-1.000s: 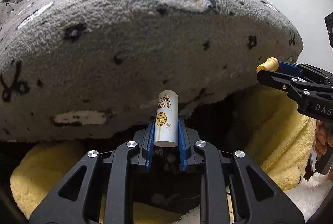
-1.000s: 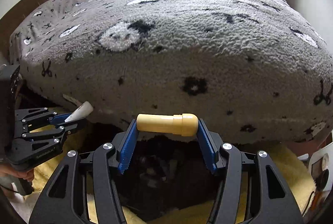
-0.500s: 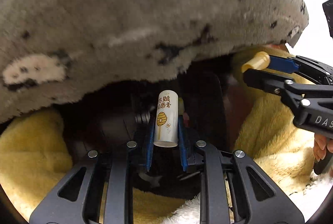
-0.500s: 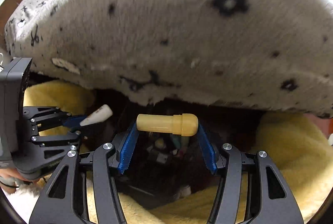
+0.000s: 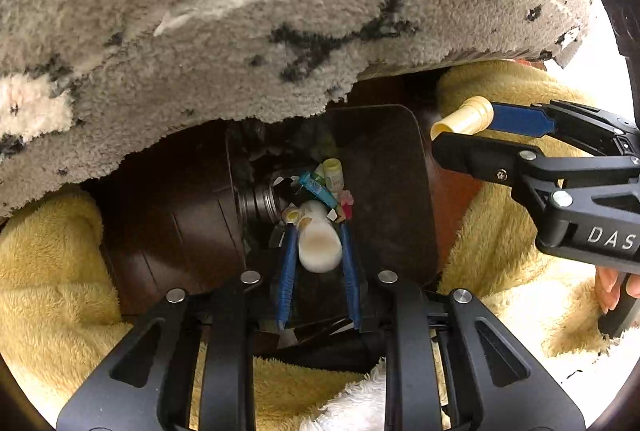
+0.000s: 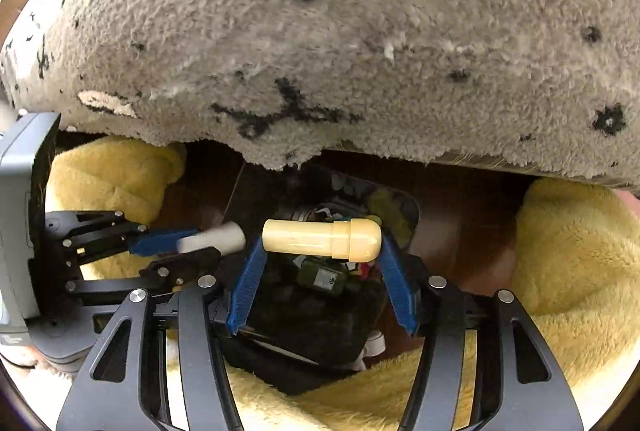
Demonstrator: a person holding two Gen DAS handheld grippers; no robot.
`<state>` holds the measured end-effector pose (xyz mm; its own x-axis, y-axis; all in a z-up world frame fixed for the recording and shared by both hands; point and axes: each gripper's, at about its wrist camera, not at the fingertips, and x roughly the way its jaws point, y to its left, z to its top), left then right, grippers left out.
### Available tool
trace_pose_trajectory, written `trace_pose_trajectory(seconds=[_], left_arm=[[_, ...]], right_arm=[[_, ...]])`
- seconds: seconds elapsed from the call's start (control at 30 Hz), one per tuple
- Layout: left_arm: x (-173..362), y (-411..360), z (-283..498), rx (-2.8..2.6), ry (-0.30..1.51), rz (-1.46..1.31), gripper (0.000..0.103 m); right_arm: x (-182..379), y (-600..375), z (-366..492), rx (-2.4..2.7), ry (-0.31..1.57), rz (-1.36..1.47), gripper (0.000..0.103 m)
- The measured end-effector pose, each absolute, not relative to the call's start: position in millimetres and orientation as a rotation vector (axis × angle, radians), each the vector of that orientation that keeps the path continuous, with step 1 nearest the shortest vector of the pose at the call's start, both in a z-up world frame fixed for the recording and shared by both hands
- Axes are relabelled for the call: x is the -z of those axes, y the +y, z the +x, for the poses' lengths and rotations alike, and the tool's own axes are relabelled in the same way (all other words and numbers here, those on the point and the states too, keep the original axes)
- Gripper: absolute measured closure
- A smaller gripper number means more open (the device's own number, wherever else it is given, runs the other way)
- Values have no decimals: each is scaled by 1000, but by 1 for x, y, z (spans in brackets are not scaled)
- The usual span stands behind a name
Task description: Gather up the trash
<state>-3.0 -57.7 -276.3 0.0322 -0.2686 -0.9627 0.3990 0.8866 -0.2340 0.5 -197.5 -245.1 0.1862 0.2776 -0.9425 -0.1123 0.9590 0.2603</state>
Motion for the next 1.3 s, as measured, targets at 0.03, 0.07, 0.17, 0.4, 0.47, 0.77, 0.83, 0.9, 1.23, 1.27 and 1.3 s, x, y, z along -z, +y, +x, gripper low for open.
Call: trace_pose_trajectory(seconds=[0.03, 0.07, 0.17, 0.4, 0.47, 0.77, 0.83, 0.9, 1.23, 1.27, 1.3], left_arm=[[278, -60, 1, 514, 1453, 111, 80], [278, -60, 1, 512, 1453, 111, 78], [278, -58, 3, 506, 1450, 108, 68], [265, -53, 3, 488, 1411, 107, 37], [258, -52, 4, 477, 1389, 114, 27], [198, -38, 11, 445, 1209, 77, 11], [183, -35, 13, 431, 1158, 75, 10], [163, -34, 14, 417, 1090, 93, 10], [51, -34, 20, 347, 734, 143, 8], [41, -34, 20, 344, 705, 143, 8], [32, -34, 20, 344, 679, 144, 8]], right_arm=[[245, -200, 1, -273, 1360, 147, 45], [245, -202, 1, -269, 1361, 150, 45], [244, -207, 2, -251, 1352, 159, 32], [227, -214, 8, -199, 1306, 158, 14], [219, -221, 9, -178, 1284, 156, 6], [169, -244, 11, -95, 1130, 117, 4], [154, -245, 10, -82, 1071, 82, 4], [138, -245, 9, -73, 1014, 53, 4], [44, -252, 17, -40, 733, 3, 4], [34, -252, 17, -35, 705, -1, 4], [29, -252, 16, -32, 685, -5, 4]])
